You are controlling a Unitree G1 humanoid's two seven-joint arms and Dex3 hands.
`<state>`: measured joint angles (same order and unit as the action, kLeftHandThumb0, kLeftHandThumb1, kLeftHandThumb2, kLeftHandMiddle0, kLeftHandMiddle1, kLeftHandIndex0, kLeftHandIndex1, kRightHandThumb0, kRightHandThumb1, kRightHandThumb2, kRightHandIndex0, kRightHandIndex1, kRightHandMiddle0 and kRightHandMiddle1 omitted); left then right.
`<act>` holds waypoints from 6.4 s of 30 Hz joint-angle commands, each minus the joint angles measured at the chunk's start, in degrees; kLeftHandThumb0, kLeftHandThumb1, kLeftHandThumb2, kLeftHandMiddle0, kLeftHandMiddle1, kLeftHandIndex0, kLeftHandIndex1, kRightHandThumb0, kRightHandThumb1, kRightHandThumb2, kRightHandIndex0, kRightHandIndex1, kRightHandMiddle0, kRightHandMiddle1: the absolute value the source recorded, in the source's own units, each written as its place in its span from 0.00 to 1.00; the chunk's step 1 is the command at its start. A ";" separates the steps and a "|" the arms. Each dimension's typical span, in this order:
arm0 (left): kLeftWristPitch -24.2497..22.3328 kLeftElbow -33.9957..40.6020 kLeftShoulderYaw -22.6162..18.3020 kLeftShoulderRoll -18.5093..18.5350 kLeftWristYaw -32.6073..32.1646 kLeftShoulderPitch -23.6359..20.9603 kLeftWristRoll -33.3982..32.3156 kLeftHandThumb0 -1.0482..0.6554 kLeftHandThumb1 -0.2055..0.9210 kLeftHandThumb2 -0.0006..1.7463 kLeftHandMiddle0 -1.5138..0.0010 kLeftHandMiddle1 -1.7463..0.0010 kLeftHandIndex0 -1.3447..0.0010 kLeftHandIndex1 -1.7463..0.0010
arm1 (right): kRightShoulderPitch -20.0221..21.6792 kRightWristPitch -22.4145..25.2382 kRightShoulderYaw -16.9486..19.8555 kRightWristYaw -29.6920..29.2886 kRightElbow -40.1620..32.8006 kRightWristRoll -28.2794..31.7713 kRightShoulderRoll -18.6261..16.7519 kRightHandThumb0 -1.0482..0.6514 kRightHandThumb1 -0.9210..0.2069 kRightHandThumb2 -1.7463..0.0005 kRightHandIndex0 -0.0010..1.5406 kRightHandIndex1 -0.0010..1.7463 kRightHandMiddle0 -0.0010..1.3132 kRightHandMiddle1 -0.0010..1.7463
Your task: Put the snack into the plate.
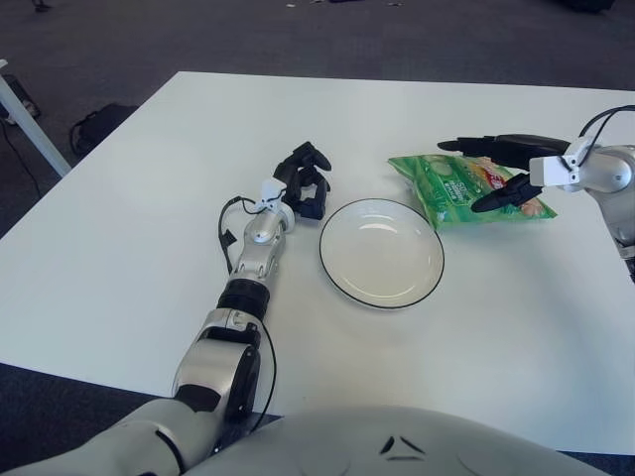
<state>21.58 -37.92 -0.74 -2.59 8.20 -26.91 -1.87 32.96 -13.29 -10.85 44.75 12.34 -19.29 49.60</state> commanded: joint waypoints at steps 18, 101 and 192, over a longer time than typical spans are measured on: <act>2.96 -1.32 -0.88 0.04 -3.96 6.06 0.69 0.61 0.32 0.87 0.59 0.00 0.54 0.00 | 5.25 -2.70 -6.67 -8.84 17.04 -11.52 -4.48 0.00 0.00 0.62 0.00 0.00 0.00 0.00; -3.55 5.91 -2.10 0.73 -5.40 6.99 -0.81 0.61 0.31 0.87 0.58 0.00 0.54 0.00 | -3.75 23.39 3.80 -41.47 -2.58 -10.40 -16.95 0.62 0.71 0.12 0.49 0.98 0.42 1.00; -2.05 -5.78 -1.11 0.62 -7.15 2.31 1.82 0.61 0.32 0.87 0.59 0.00 0.54 0.00 | -4.91 1.40 -6.34 -9.27 -17.60 -1.81 -19.63 0.62 0.78 0.08 0.53 1.00 0.48 0.94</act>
<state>20.98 -41.36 -2.24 -2.13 1.22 -29.17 -0.76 28.11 -12.00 -16.58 33.92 -6.59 -21.35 28.96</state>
